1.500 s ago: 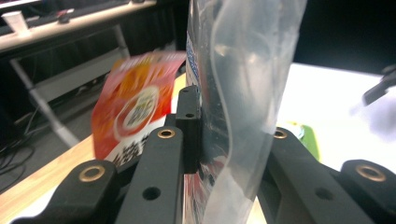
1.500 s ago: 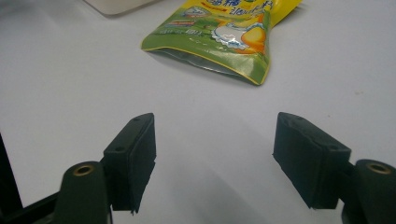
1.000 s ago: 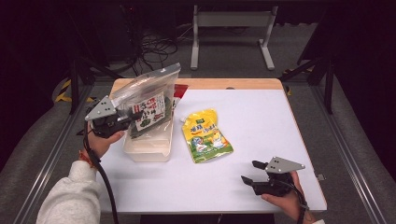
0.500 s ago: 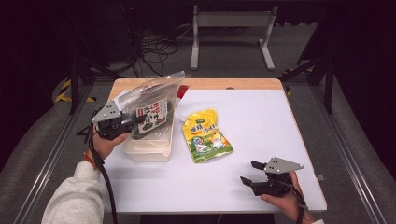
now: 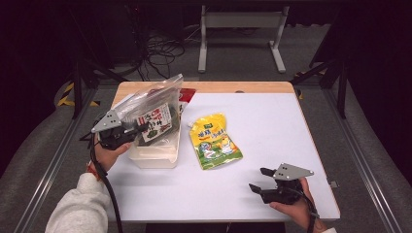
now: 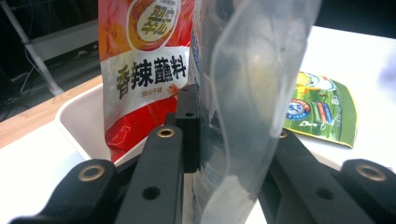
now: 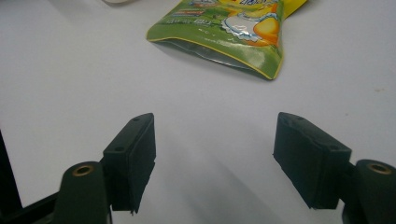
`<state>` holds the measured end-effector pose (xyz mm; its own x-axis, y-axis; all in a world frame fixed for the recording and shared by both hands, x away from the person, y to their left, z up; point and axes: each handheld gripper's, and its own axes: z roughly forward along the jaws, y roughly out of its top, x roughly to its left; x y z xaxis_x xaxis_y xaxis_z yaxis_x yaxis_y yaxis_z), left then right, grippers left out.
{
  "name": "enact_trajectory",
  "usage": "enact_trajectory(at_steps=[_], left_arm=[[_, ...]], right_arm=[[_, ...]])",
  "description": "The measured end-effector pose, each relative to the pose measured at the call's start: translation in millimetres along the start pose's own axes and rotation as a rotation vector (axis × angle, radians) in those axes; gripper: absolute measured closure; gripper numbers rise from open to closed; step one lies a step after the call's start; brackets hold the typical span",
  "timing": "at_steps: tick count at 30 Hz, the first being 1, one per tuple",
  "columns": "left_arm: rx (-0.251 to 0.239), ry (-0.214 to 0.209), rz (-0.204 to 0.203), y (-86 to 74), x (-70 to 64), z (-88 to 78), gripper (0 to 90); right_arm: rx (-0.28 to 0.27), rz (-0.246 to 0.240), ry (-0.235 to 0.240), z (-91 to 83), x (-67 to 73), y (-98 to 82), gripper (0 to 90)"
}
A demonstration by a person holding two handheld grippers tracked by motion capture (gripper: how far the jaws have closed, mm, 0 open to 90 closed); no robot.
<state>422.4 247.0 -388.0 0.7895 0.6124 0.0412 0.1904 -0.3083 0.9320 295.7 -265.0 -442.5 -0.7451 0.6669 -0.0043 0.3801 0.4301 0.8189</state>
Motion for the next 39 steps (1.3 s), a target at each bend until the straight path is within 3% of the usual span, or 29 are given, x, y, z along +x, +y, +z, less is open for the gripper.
enact_trajectory(at_steps=[6,12,14,20,28,34,39], left_arm=[[-0.001,0.001,-0.011,-0.9,1.4,-0.6,77.3],[-0.015,0.018,-0.056,-1.8,0.9,-1.7,75.3],[-0.01,0.034,-0.042,-0.5,0.0,-2.2,74.2],[-0.006,0.055,-0.052,1.3,-4.3,-6.5,69.9],[-0.034,0.075,-0.049,3.4,-8.2,-14.2,66.9],[-0.064,0.119,-0.064,2.0,-11.0,-27.2,61.8],[-0.053,0.157,-0.051,-1.3,-14.9,-34.7,57.5]], right_arm=[[0.001,-0.003,0.0,0.3,-0.1,0.3,29.8],[0.001,-0.004,-0.002,-0.9,-0.3,0.3,29.9],[0.002,-0.001,-0.001,-1.0,-0.4,0.1,29.9],[0.0,0.001,0.0,-2.0,-1.1,-0.2,30.0],[0.0,-0.001,-0.001,-2.2,-1.0,0.2,30.0],[-0.001,0.0,-0.003,-2.6,-1.5,0.2,30.0],[-0.001,0.001,-0.001,-2.2,-1.4,0.8,30.1]])
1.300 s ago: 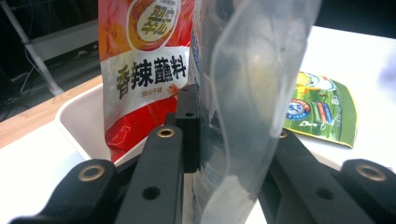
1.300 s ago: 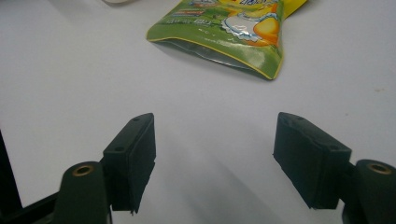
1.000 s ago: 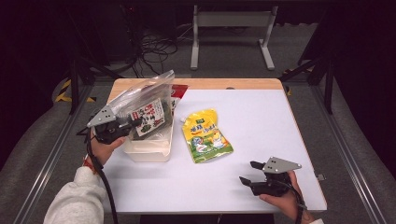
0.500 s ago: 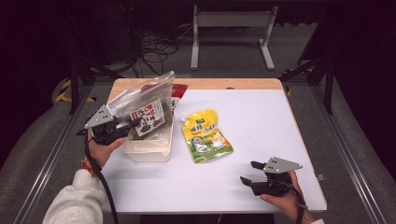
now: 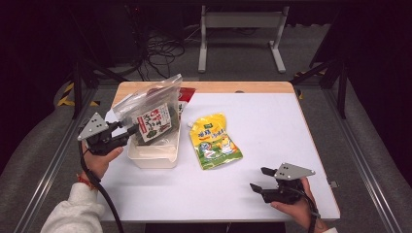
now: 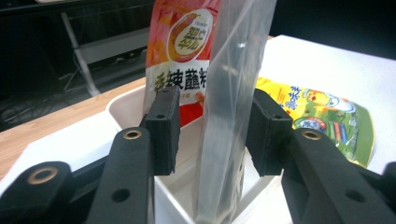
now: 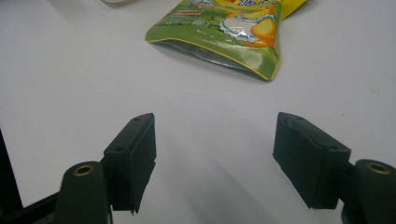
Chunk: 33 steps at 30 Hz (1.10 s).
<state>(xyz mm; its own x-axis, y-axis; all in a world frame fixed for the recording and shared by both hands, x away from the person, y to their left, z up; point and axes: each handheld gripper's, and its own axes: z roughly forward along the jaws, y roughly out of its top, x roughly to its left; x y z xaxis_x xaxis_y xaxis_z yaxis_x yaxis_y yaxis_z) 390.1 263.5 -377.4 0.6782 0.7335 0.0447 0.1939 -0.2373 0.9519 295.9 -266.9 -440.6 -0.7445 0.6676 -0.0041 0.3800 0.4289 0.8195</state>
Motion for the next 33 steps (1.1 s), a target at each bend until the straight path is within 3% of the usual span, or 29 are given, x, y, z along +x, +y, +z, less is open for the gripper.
enact_trajectory(at_steps=[9,18,27,29,33], left_arm=[[-0.003,0.038,-0.001,-7.4,-8.8,-18.0,45.5],[0.007,0.05,0.004,-16.5,-33.4,-39.1,31.5],[0.023,-0.011,0.01,-28.0,-63.9,-54.5,24.0],[0.067,-0.04,0.024,-36.3,-77.1,-53.7,22.4],[0.111,-0.065,0.034,-43.9,-86.9,-50.2,20.7]], right_arm=[[0.002,-0.003,0.001,1.7,-1.3,1.8,30.6],[0.0,0.007,-0.006,1.5,-5.7,3.5,34.1],[0.003,0.013,-0.007,4.9,-14.0,8.2,43.8],[0.005,0.01,-0.009,7.4,-16.7,10.8,45.7],[0.01,0.004,-0.01,13.3,-22.0,18.1,48.9]])
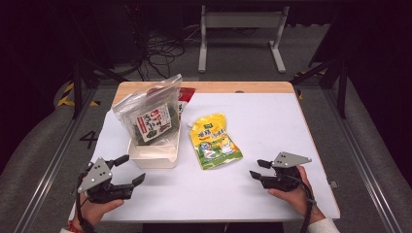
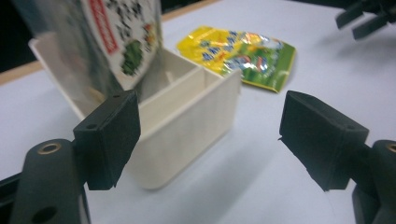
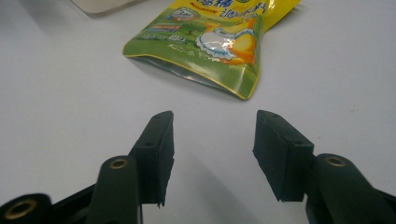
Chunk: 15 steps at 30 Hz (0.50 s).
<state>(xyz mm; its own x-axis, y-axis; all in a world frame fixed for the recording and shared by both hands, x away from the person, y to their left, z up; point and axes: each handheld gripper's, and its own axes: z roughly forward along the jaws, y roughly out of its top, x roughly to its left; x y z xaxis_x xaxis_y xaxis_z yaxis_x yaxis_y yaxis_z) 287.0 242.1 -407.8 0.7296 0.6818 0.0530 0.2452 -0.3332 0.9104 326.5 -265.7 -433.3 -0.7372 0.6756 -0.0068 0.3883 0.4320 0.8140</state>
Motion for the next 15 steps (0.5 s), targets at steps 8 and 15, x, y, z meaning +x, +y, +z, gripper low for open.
enact_trajectory(at_steps=[8,15], left_arm=[[0.094,-0.064,0.027,-14.0,-18.3,23.9,17.3],[0.165,-0.116,0.061,-19.8,-31.4,42.2,16.0]], right_arm=[[-0.004,0.018,0.005,21.8,-13.8,19.5,44.0],[0.016,0.048,0.02,54.4,-26.9,36.9,39.2]])
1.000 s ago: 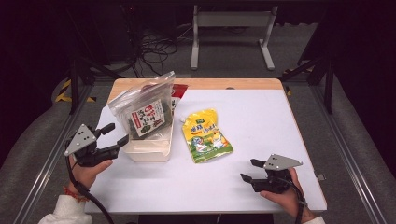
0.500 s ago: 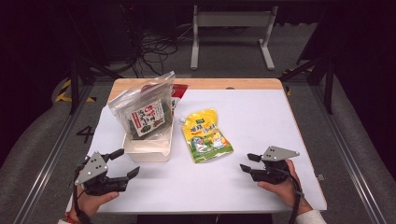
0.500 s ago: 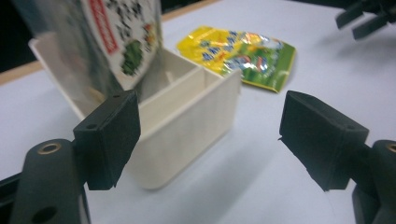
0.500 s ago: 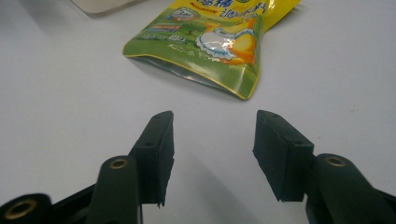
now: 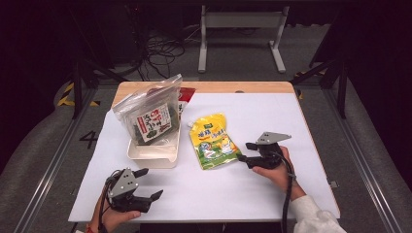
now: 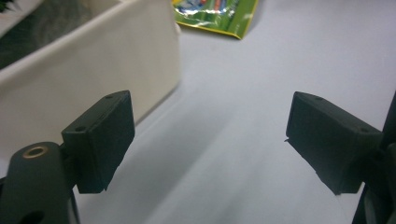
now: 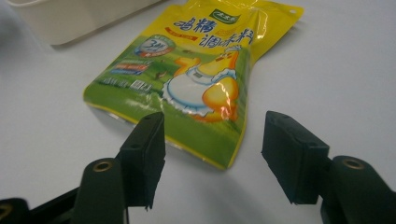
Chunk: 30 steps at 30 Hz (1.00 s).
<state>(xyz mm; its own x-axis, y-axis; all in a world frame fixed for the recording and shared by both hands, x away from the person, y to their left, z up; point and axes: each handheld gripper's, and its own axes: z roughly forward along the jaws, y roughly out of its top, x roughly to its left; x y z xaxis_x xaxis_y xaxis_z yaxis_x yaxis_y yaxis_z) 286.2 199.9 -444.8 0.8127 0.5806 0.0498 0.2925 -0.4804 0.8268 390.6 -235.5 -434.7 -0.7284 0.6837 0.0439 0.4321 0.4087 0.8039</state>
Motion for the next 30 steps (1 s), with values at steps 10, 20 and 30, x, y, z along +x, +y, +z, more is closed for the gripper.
enact_trajectory(at_steps=[10,20,30], left_arm=[[0.028,-0.028,0.011,-3.3,-4.4,4.2,15.7],[0.037,-0.053,0.035,-0.5,-7.5,9.2,15.6],[0.038,-0.094,0.024,5.2,-10.9,18.1,15.9]], right_arm=[[0.062,0.049,0.049,53.7,-14.1,22.3,29.3],[0.116,0.151,0.197,72.9,-23.8,30.1,37.2],[0.109,0.105,0.192,64.3,-18.4,31.2,68.7]])
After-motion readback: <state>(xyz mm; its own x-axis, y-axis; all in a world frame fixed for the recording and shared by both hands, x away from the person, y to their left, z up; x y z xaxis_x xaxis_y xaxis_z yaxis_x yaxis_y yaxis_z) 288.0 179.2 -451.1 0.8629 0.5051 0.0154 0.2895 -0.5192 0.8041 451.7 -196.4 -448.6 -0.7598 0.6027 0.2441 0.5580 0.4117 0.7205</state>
